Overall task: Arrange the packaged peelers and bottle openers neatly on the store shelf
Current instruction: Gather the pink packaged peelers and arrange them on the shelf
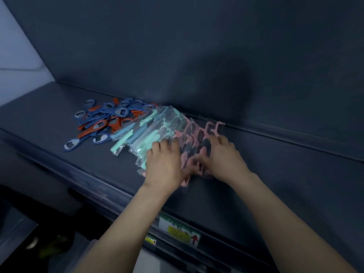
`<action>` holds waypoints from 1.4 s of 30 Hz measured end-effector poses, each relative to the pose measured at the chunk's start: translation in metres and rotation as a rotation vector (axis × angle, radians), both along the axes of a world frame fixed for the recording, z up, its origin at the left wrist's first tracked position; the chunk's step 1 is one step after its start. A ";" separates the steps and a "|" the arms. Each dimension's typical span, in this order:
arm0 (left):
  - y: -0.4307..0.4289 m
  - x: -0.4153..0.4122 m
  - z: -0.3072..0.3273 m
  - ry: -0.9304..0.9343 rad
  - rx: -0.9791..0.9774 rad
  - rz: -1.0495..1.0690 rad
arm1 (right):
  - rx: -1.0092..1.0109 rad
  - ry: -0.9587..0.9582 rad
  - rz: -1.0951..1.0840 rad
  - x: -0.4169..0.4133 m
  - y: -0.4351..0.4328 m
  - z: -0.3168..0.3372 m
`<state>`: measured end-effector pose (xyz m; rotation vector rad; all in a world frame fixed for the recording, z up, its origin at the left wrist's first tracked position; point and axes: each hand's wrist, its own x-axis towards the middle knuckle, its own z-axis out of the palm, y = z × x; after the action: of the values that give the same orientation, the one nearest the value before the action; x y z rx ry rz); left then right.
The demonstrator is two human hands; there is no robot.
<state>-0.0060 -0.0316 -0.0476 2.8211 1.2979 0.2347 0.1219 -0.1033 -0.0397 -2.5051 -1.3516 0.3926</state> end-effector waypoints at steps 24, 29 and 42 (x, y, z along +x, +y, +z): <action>0.043 0.013 0.006 -0.044 -0.290 -0.311 | 0.030 0.199 -0.719 -0.020 0.020 -0.002; 0.038 0.020 0.008 -0.080 -0.335 -0.267 | 0.171 0.226 -0.683 -0.011 0.011 -0.001; 0.089 -0.009 0.030 -0.541 -0.779 -0.034 | 0.182 0.382 -0.505 -0.027 0.052 0.000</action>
<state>-0.0154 0.0573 -0.0172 1.9371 0.9361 0.3600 0.0953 -0.0516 -0.0396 -2.3490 -0.5608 0.5646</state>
